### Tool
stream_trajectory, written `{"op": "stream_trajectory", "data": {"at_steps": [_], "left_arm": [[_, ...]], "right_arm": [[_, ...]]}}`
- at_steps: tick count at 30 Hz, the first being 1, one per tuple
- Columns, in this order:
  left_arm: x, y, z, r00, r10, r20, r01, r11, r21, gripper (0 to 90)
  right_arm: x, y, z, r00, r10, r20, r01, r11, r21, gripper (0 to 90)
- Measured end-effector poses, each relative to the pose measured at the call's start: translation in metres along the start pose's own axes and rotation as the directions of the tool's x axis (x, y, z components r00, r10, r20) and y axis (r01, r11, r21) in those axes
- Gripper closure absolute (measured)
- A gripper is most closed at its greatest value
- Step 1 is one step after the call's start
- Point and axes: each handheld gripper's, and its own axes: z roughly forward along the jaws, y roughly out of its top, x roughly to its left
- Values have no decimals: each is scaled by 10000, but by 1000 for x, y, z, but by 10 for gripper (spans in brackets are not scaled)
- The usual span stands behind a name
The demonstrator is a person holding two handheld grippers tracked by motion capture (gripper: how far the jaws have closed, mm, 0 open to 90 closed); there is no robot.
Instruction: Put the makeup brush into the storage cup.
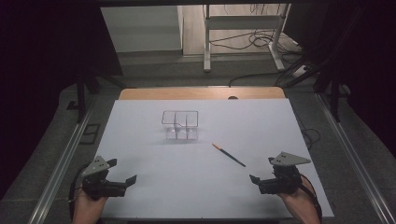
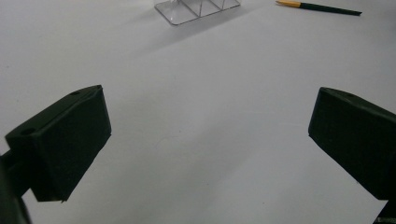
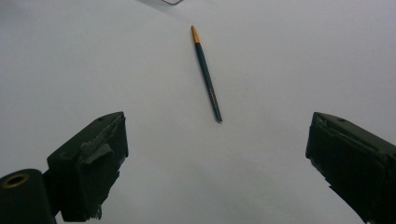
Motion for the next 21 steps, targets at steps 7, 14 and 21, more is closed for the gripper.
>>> {"op": "stream_trajectory", "data": {"at_steps": [7, 14, 21], "left_arm": [[0, 0, 1, 10000, 34, 39, -34, 10000, 31, 0], [-1, 1, 1, 9999, 81, 60, -82, 9999, 61, 0], [-1, 1, 2, 9999, 95, 62, -95, 9999, 104, 0]], "right_arm": [[-1, 3, 2, 10000, -45, -15, 45, 10000, -22, 52], [-2, 7, 6, 9999, 87, -91, -86, 9999, 148, 50], [-3, 12, 10, 9999, 82, -128, -77, 9992, 381, 48]]}}
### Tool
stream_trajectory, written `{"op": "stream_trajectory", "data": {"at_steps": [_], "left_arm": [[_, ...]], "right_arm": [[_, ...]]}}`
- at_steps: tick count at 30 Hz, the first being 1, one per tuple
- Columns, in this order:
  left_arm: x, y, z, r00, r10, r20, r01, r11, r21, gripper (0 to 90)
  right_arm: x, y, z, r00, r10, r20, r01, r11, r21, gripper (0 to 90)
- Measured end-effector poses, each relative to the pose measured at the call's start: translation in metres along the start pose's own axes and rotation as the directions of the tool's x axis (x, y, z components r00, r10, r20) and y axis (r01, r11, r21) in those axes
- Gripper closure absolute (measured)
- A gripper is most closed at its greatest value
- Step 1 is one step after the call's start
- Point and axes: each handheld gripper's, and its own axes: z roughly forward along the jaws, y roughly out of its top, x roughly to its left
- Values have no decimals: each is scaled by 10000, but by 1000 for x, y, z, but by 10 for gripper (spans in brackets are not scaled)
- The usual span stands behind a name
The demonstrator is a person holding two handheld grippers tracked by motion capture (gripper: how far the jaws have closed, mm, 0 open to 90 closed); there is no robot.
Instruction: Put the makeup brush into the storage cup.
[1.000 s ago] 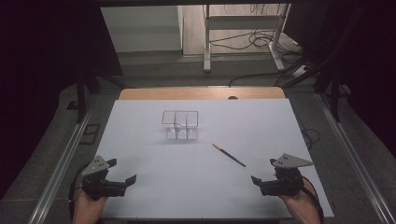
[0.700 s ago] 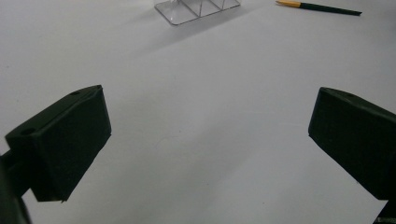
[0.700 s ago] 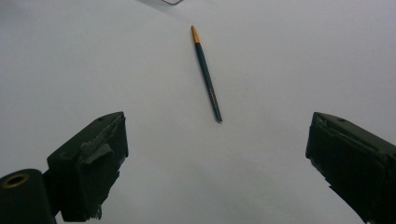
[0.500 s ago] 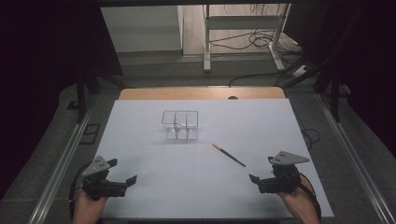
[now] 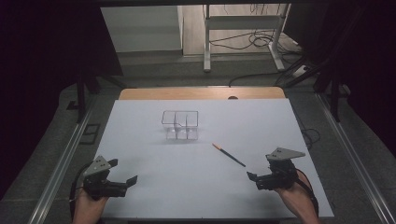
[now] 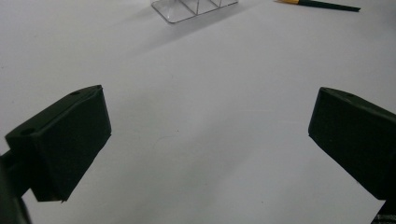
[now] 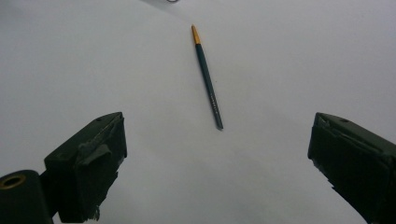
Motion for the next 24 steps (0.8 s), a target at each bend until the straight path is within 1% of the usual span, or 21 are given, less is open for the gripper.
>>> {"op": "stream_trajectory", "data": {"at_steps": [6, 9, 15, 24], "left_arm": [[0, 0, 1, 10000, 20, 8, -20, 10000, 62, 0], [0, 0, 1, 10000, 52, -15, -51, 10000, 69, 0], [0, 0, 1, 10000, 8, -38, -8, 10000, 42, 0], [0, 1, 1, 10000, 23, -46, -23, 10000, 43, 0]], "right_arm": [[-4, 3, 3, 10000, 37, 68, -39, 9997, 226, 44], [-6, 4, 5, 9999, -41, 130, 36, 9993, 376, 39], [-8, 7, 9, 9999, -39, 159, 30, 9984, 573, 24], [-11, 16, 15, 9991, -291, 317, 261, 9955, 914, 14]]}}
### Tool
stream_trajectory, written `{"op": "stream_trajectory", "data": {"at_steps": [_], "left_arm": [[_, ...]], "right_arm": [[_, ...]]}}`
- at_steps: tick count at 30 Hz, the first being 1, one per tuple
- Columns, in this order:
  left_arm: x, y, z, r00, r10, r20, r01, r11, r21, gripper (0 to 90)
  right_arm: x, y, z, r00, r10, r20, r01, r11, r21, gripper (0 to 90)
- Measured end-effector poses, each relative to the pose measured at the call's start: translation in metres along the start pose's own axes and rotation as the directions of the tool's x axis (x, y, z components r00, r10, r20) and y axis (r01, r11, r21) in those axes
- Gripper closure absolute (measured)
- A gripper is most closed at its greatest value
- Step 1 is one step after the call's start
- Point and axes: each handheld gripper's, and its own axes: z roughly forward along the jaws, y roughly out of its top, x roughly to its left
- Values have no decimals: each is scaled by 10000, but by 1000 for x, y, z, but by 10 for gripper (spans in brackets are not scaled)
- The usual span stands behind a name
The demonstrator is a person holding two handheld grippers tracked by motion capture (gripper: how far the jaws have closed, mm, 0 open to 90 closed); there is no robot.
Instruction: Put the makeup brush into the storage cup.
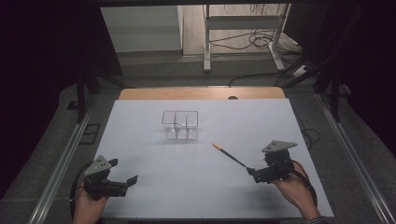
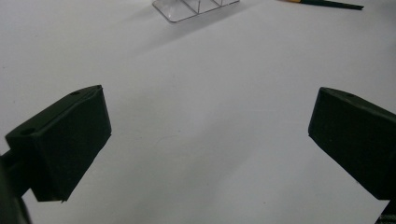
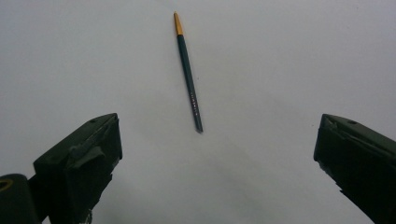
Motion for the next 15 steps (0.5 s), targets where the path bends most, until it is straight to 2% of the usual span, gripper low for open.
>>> {"op": "stream_trajectory", "data": {"at_steps": [15], "left_arm": [[0, 0, 1, 10000, 34, -6, -34, 10000, 54, 0]], "right_arm": [[-4, 11, 12, 9995, -251, 187, 242, 9985, 497, 6]]}}
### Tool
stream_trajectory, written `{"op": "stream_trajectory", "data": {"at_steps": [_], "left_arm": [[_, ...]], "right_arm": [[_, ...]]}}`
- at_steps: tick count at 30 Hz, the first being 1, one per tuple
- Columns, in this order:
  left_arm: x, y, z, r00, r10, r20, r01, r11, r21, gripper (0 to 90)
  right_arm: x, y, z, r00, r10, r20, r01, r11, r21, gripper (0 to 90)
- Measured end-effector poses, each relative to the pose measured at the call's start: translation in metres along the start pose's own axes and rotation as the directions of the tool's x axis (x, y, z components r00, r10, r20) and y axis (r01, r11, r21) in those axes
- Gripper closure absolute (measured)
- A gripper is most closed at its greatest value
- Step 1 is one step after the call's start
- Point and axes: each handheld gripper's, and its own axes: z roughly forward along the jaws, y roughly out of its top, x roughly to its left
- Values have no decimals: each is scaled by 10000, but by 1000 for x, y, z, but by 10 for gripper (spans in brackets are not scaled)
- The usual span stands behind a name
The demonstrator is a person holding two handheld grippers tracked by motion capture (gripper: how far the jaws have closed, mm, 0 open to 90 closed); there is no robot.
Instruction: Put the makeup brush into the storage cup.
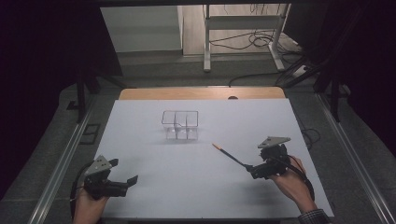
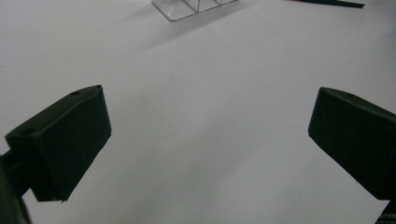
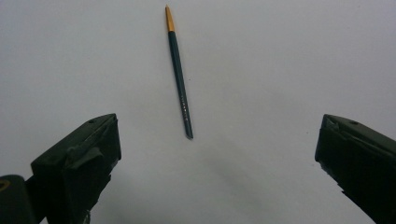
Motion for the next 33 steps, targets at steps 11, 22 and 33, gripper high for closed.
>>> {"op": "stream_trajectory", "data": {"at_steps": [11, 22, 33], "left_arm": [[0, 0, 0, 10000, 14, 2, -14, 10000, 19, 0], [0, 0, 1, 10000, 20, 9, -20, 10000, 29, 0], [0, 1, 0, 10000, 29, 11, -29, 10000, 23, 0]], "right_arm": [[-1, 7, 8, 9999, -161, 5, 161, 9994, 304, 7], [-3, 15, 17, 9998, -203, 46, 201, 9988, 442, 0], [-5, 25, 25, 9997, -252, 51, 249, 9981, 569, 0]]}}
